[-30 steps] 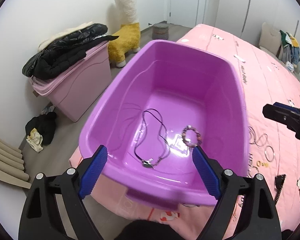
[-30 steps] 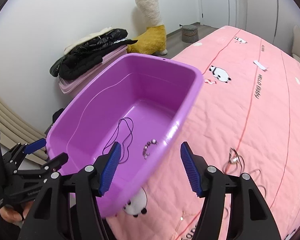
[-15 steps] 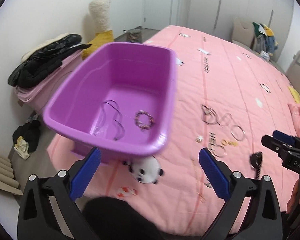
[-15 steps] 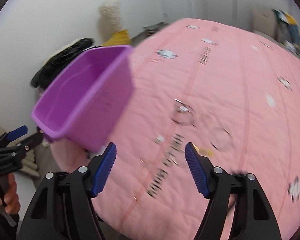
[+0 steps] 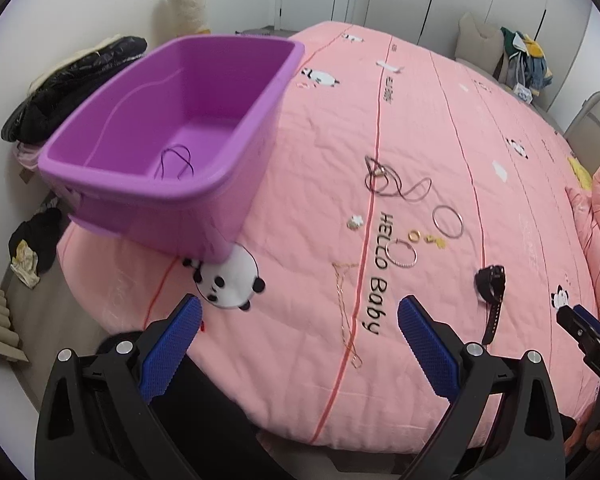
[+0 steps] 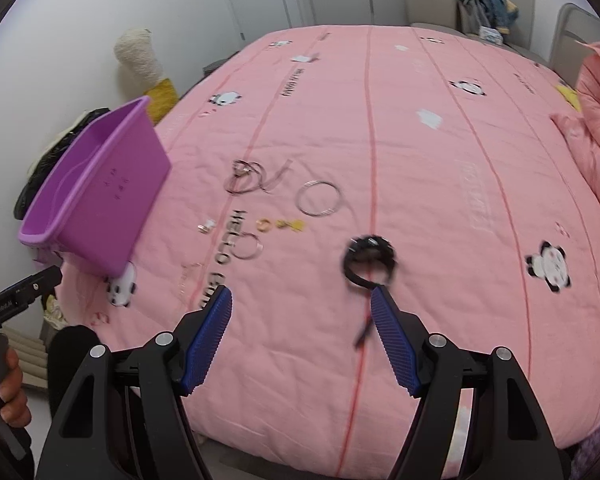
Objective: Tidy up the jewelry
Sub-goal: 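Move both open tools back over the jewelry on the bedspread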
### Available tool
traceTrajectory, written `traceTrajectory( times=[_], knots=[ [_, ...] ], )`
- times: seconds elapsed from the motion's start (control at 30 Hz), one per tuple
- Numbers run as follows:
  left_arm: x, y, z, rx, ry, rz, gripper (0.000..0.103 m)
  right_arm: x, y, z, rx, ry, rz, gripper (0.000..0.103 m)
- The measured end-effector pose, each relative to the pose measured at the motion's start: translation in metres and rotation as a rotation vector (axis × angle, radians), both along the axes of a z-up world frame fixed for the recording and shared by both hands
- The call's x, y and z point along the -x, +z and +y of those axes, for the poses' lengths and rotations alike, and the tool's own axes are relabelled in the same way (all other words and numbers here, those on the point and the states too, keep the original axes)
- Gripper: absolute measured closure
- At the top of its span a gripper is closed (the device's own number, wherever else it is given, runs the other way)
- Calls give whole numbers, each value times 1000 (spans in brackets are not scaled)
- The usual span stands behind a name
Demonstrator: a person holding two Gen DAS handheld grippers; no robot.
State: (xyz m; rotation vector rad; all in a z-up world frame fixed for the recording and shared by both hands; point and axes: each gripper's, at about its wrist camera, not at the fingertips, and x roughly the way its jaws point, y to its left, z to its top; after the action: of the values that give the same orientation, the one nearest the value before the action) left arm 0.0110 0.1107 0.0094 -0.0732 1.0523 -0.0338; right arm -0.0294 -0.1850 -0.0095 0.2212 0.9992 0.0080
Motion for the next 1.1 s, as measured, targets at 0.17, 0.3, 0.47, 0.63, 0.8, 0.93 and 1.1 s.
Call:
traceTrajectory(
  times=[0.17, 0.3, 0.47, 0.63, 0.8, 0.93, 1.1],
  knots=[
    [5, -20, -6, -11, 16, 25, 6, 12, -17, -13, -2, -33, 8, 33],
    [7, -34, -12, -26, 19, 52, 6, 15, -33, -19, 1, -44, 19, 33],
    [5, -47, -21, -58, 28, 56, 6, 13, -53, -28, -12, -55, 38, 33],
    [-1, -60, -32, -67, 28, 67, 6, 8, -65, -31, 25, -39, 34, 32],
    [-8, -72, -47, -93, -6, 71, 6, 3, -76, -39, 15, -39, 38, 32],
    [-12, -81, -53, -88, -18, 78, 6, -2, -87, -44, 16, -43, 50, 32],
    [-15, -98, -53, -63, -22, 112, 6, -7, -99, -48, 27, -45, 63, 32]
  ],
)
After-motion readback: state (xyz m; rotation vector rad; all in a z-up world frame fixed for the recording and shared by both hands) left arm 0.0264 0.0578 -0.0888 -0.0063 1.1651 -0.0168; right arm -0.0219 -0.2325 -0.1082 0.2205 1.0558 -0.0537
